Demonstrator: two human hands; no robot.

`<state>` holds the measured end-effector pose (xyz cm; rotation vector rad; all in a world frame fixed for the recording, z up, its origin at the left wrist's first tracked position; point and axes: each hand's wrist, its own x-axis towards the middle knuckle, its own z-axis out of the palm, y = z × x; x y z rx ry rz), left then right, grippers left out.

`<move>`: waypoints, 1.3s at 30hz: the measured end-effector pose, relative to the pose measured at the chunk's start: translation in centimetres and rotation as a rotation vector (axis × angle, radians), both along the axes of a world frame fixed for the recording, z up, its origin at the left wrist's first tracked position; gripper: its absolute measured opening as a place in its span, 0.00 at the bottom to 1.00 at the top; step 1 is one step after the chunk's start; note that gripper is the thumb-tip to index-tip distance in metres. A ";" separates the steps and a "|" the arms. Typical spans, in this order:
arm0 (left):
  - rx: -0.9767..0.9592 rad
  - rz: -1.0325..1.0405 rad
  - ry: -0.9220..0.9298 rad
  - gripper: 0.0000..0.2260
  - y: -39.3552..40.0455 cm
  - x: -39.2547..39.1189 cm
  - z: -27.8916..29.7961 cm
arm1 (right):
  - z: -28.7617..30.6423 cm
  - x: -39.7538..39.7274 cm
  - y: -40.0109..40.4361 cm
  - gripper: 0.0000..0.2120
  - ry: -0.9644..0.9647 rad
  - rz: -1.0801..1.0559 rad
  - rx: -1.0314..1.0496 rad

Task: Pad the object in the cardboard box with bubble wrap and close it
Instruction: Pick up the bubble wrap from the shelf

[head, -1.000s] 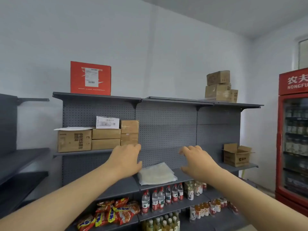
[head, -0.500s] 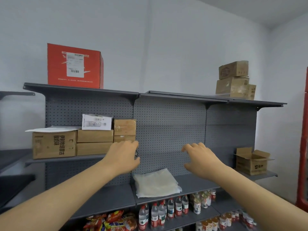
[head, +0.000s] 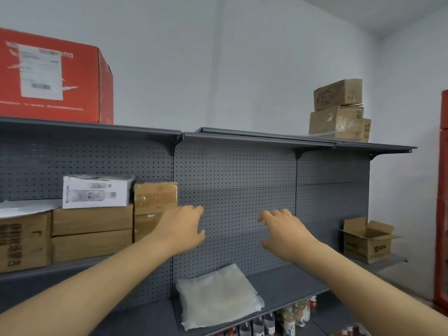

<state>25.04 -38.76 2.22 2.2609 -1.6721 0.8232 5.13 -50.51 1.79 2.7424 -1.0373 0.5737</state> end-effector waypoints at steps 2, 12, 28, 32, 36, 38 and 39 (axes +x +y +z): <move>0.008 -0.018 -0.007 0.16 -2.9 1.1 -0.3 | -0.1 1.3 -2.4 0.25 0.004 -0.007 0.006; 0.070 0.008 0.012 0.17 -16.9 6.0 -2.2 | -1.2 7.1 -16.7 0.26 0.045 -0.002 0.039; 0.156 0.069 0.133 0.17 -32.9 16.2 -8.4 | -7.0 17.9 -34.2 0.26 0.127 0.045 0.148; 0.186 0.058 0.170 0.17 -36.7 18.3 -10.8 | -9.6 20.6 -37.7 0.27 0.171 0.043 0.208; 0.211 0.029 0.239 0.17 -39.6 19.9 -13.7 | -12.7 22.7 -40.6 0.28 0.212 0.042 0.261; 0.229 0.038 0.264 0.17 -40.9 20.7 -15.4 | -14.4 23.7 -42.3 0.28 0.230 0.050 0.288; 0.247 0.046 0.268 0.17 -41.7 21.1 -16.3 | -15.3 24.2 -43.1 0.28 0.240 0.055 0.308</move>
